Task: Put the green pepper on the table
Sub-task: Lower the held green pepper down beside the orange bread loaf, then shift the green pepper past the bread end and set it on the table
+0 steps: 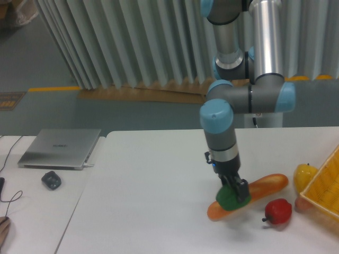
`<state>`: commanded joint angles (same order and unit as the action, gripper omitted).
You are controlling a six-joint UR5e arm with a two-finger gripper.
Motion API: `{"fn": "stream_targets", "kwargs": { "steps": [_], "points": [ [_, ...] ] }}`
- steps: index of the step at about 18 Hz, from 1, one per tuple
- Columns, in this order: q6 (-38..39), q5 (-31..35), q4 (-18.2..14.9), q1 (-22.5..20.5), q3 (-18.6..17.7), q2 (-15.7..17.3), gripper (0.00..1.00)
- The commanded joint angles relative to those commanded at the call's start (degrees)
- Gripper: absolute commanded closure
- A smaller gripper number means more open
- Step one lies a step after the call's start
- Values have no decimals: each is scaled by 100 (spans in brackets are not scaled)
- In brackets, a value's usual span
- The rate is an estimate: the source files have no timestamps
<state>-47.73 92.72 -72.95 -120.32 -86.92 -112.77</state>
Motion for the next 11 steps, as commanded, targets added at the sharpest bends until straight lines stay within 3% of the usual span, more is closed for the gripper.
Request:
{"fn": "stream_targets", "kwargs": {
  "steps": [4,11],
  "points": [
    [166,-219,-193,211,-114,141,43],
    [325,-237,-211,396,-114,89,43]
  ]
}}
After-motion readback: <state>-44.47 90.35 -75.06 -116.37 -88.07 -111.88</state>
